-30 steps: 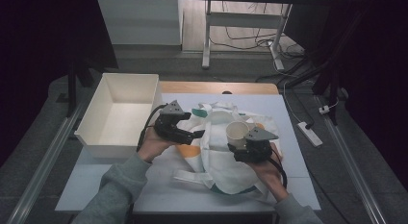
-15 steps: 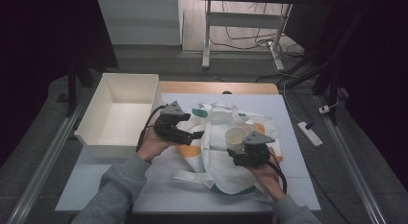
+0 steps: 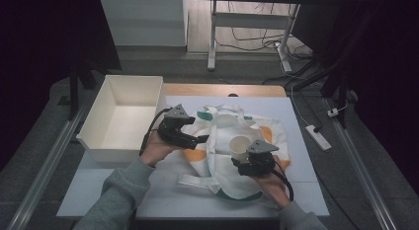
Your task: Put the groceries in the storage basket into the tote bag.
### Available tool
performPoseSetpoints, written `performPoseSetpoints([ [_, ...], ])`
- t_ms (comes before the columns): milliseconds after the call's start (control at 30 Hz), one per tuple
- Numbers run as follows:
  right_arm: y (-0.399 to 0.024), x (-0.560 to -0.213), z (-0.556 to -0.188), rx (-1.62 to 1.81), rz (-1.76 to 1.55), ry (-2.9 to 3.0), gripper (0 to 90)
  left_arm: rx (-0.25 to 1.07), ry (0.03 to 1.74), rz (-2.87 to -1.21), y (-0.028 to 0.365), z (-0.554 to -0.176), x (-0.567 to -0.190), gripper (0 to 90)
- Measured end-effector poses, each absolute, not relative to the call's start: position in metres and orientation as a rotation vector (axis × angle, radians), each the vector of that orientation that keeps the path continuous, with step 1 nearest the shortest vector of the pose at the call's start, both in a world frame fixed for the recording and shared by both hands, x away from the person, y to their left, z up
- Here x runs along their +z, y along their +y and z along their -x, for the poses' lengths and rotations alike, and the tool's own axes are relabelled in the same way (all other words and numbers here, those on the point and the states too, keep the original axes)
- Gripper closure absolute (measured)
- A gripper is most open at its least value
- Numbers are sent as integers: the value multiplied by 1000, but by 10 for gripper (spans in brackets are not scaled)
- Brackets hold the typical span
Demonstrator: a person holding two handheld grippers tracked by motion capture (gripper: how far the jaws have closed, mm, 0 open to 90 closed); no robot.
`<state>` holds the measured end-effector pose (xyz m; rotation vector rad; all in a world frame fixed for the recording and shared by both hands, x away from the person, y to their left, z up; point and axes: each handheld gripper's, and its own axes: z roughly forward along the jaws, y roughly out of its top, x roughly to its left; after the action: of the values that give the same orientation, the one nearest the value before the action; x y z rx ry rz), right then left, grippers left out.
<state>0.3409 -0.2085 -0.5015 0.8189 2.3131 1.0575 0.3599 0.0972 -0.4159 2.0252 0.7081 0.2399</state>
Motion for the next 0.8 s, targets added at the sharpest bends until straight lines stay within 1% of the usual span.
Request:
performPoseSetpoints([
  [333,-224,-501,-337,1045,-888,2366,222,236,709,-2029,98,-360,-417,153],
  [800,-213,-499,-333,1045,-810,2438,223,229,703,-2040,97,-360,-418,155],
])
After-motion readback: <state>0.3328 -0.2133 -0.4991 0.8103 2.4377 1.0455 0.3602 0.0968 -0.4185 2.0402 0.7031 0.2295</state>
